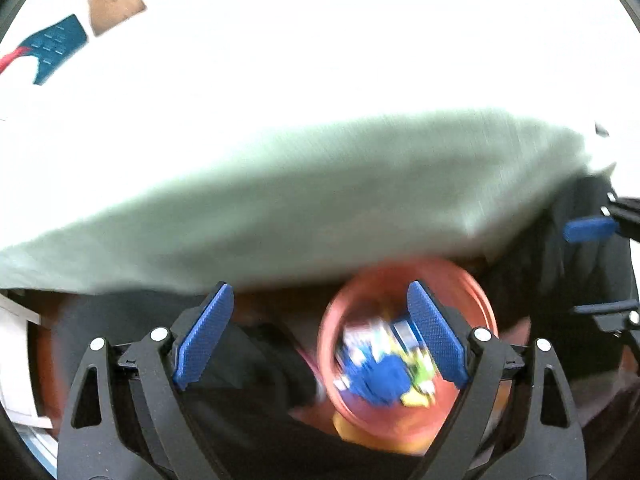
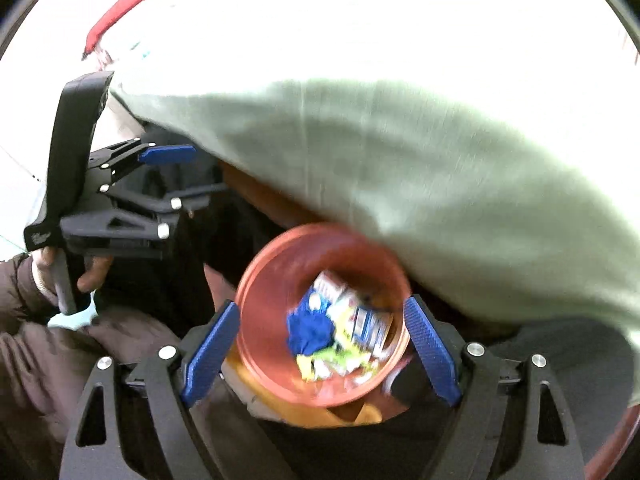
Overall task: Collect trash
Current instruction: 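Move both open tools back over the bed, then grasp the white bottle cap with the left tool while the right tool grasps the red toy car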
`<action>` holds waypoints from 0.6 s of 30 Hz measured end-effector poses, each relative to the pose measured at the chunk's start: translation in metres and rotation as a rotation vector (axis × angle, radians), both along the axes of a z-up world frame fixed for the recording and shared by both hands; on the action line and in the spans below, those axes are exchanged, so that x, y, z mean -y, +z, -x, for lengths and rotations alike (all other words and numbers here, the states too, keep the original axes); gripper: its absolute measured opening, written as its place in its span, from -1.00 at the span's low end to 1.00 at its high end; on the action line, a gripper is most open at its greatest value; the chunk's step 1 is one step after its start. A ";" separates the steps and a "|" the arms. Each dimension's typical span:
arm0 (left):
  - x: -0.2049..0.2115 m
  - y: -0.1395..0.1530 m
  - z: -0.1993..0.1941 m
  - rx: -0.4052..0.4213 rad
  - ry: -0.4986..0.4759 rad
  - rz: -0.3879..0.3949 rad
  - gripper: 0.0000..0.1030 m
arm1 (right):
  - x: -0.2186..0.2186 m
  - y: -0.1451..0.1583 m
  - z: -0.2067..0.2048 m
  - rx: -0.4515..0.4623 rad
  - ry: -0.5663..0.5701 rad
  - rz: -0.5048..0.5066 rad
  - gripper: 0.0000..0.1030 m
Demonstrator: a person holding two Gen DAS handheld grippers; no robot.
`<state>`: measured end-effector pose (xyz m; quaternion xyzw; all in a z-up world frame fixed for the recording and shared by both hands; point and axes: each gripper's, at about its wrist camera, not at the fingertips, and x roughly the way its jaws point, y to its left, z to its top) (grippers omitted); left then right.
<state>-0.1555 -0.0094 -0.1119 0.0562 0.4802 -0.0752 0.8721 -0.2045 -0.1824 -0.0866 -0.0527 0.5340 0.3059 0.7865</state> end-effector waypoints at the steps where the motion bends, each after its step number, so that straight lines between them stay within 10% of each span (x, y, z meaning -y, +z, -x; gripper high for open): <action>1: -0.007 0.009 -0.008 0.034 0.022 -0.007 0.68 | 0.002 0.008 -0.004 0.023 -0.010 -0.017 0.63; 8: -0.063 0.054 -0.089 0.187 0.229 -0.022 0.68 | 0.005 0.034 -0.020 0.109 -0.041 -0.102 0.64; 18: -0.111 0.043 -0.190 0.226 0.373 0.014 0.68 | 0.002 0.032 -0.032 0.098 -0.060 -0.132 0.64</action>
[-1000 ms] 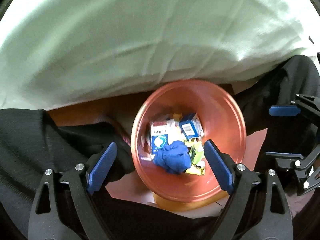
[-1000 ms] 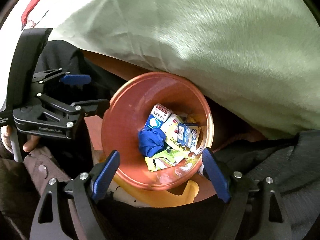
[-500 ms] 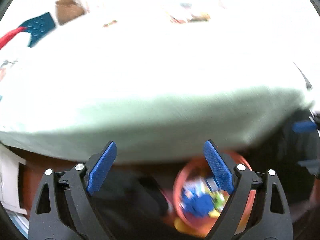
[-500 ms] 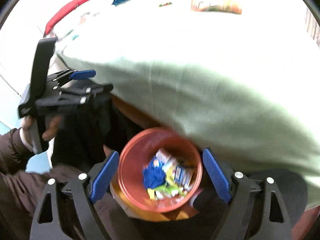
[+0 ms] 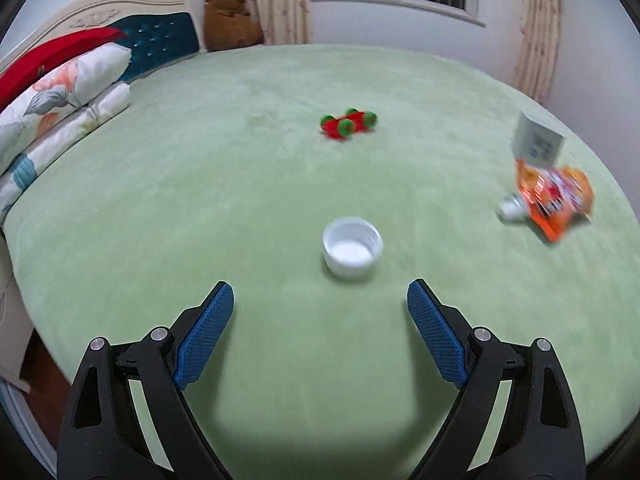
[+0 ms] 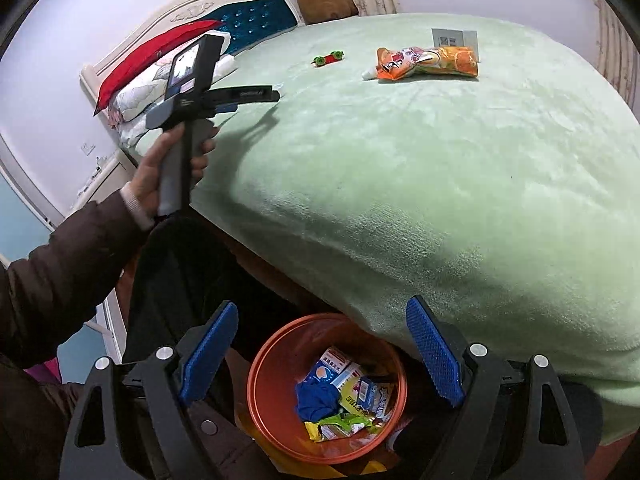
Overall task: Collect trash
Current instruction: 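Grasp the white bottle cap with the left tool while the right tool grasps the red toy car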
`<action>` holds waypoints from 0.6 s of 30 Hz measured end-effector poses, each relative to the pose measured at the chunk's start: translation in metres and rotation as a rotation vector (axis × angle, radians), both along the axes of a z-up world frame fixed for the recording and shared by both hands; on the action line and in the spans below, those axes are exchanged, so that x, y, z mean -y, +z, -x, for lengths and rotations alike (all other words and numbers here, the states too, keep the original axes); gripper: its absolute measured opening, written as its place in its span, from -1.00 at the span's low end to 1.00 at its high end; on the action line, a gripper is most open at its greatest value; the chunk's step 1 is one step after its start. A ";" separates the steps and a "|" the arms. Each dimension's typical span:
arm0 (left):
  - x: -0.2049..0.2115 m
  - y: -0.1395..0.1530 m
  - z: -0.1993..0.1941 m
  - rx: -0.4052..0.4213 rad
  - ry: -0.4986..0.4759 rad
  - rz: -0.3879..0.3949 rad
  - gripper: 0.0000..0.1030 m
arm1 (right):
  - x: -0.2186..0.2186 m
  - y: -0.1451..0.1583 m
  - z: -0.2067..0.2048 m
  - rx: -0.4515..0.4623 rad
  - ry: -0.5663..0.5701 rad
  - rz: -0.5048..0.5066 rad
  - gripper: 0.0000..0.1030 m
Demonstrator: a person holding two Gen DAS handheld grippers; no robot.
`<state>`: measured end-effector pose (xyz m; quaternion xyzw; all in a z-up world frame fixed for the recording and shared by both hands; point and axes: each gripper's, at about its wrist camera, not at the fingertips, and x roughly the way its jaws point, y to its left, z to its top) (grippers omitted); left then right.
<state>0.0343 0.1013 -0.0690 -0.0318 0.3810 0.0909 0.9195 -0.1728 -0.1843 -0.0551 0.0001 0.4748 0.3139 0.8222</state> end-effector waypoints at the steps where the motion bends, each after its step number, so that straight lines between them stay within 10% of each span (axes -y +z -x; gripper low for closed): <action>1: -0.002 -0.003 -0.006 -0.005 0.009 0.001 0.65 | 0.000 -0.001 -0.001 -0.005 -0.002 0.000 0.64; 13: -0.002 -0.014 -0.030 0.005 -0.037 0.015 -0.40 | -0.017 -0.007 -0.017 -0.040 0.025 -0.009 0.64; 18: -0.003 -0.015 -0.024 0.046 -0.047 0.031 -0.40 | -0.031 0.009 -0.030 0.041 0.045 0.017 0.64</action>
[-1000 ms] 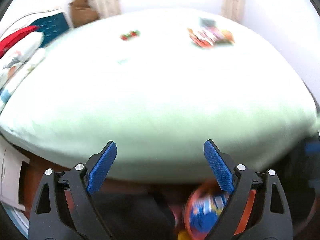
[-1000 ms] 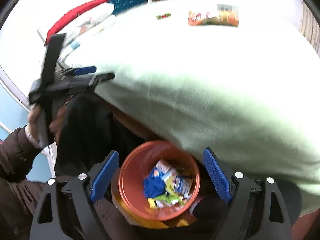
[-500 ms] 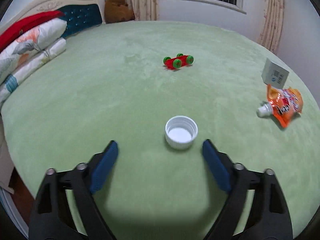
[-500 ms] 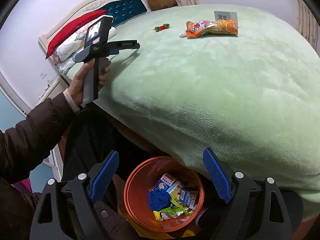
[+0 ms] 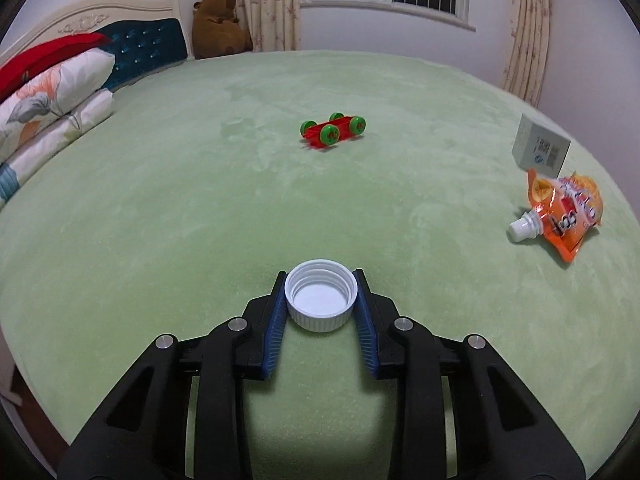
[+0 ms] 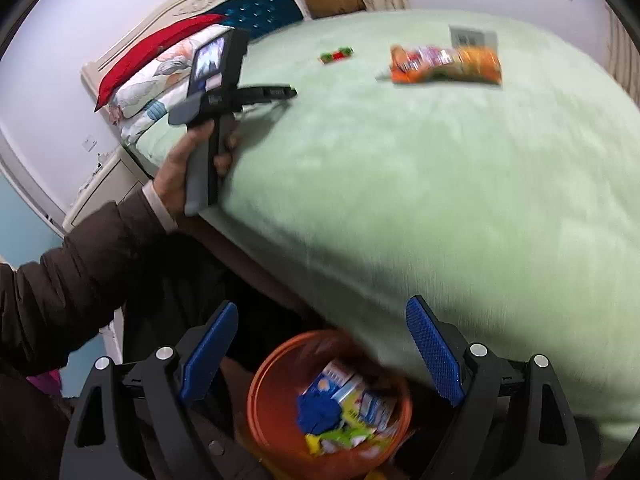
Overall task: Collect trash
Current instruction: 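Grasp the white bottle cap with the left tool while the right tool grasps the red toy car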
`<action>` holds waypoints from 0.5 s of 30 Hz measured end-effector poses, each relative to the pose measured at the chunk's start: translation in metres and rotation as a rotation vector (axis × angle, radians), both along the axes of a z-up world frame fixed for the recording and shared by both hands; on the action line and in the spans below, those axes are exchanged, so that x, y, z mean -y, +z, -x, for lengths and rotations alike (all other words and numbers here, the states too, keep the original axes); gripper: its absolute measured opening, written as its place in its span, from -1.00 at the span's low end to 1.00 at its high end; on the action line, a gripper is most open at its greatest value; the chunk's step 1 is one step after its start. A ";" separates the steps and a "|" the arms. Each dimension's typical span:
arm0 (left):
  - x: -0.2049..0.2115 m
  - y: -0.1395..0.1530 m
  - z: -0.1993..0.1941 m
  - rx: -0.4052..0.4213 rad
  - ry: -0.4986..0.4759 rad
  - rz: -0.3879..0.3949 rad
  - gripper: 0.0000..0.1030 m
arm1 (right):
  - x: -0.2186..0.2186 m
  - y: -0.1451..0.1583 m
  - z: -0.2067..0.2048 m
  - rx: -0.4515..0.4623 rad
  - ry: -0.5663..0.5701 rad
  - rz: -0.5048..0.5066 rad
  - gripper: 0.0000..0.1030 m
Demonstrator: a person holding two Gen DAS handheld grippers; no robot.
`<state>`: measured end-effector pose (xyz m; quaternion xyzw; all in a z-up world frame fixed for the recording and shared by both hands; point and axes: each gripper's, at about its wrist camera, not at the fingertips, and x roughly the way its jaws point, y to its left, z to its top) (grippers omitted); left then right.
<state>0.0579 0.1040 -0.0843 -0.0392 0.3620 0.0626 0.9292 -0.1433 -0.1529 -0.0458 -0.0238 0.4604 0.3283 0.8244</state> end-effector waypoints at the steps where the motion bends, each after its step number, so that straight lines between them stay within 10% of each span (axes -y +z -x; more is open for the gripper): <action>1: -0.002 0.000 0.001 0.010 0.001 0.017 -0.40 | -0.004 0.005 -0.007 0.020 0.003 0.002 0.64; 15: -0.009 -0.003 0.006 0.046 -0.002 0.075 -0.40 | -0.138 0.065 -0.252 0.212 0.005 0.037 0.77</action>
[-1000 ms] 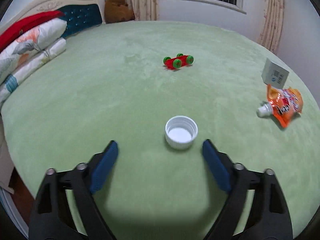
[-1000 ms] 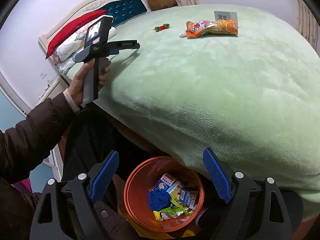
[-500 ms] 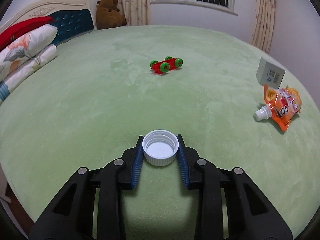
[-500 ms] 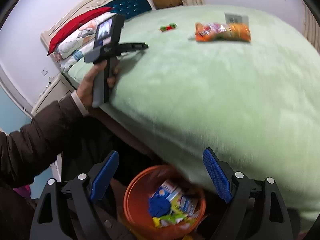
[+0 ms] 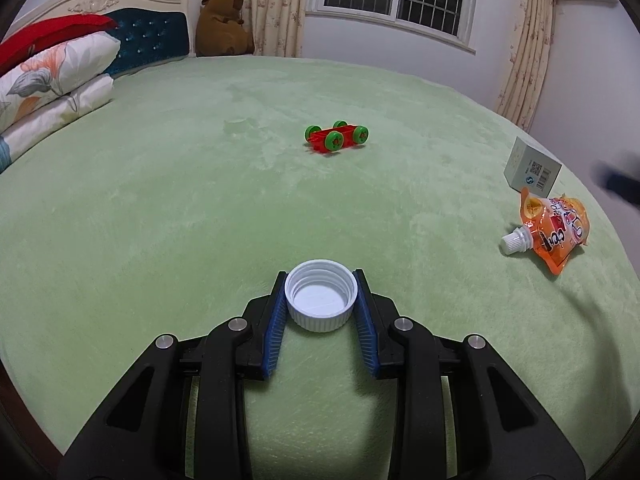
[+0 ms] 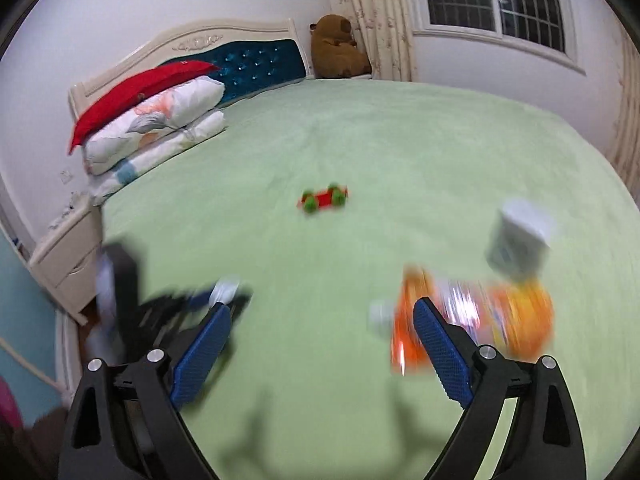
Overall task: Collect trash
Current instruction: 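Grasp the white bottle cap with the left tool while the right tool grasps the red toy car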
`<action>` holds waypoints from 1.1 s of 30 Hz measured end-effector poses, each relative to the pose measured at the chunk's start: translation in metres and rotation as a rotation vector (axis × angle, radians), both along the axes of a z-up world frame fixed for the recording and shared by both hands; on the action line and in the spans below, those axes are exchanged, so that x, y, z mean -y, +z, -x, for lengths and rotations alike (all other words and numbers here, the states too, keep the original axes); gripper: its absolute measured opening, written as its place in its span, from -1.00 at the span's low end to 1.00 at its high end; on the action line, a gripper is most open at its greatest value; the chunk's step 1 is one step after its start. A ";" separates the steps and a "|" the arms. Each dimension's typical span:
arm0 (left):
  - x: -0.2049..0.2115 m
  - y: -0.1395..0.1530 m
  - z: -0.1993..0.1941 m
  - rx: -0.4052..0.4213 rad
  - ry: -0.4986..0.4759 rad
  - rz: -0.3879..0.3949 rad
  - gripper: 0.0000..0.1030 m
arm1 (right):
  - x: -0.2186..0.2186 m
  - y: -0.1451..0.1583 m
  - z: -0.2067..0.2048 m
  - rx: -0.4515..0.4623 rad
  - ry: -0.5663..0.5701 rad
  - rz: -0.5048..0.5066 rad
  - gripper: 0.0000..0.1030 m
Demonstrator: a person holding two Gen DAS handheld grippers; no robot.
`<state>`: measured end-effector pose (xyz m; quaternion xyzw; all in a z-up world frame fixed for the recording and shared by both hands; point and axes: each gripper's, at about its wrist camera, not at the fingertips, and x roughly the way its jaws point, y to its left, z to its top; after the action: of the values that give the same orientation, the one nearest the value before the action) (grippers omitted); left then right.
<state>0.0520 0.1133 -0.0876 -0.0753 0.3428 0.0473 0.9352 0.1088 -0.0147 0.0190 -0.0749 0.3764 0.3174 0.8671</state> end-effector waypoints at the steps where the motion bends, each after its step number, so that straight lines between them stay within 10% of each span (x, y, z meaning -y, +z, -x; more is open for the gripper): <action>1: 0.001 0.000 0.000 0.002 -0.001 -0.004 -0.40 | -0.012 -0.003 -0.014 0.004 0.001 0.019 0.77; 16: -0.005 -0.002 -0.002 0.007 -0.018 0.030 -0.40 | -0.133 -0.077 -0.148 -0.050 -0.015 0.216 0.85; 23: -0.009 -0.002 -0.003 0.004 -0.022 0.038 -0.40 | -0.136 -0.088 -0.150 -0.050 -0.024 0.190 0.31; 33: -0.007 -0.001 -0.002 0.005 -0.022 0.027 -0.40 | -0.122 -0.048 -0.121 0.034 -0.024 0.129 0.30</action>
<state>0.0543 0.1204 -0.0889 -0.0842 0.3420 0.0322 0.9354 0.2296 0.1075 -0.0290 -0.1314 0.3822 0.2809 0.8705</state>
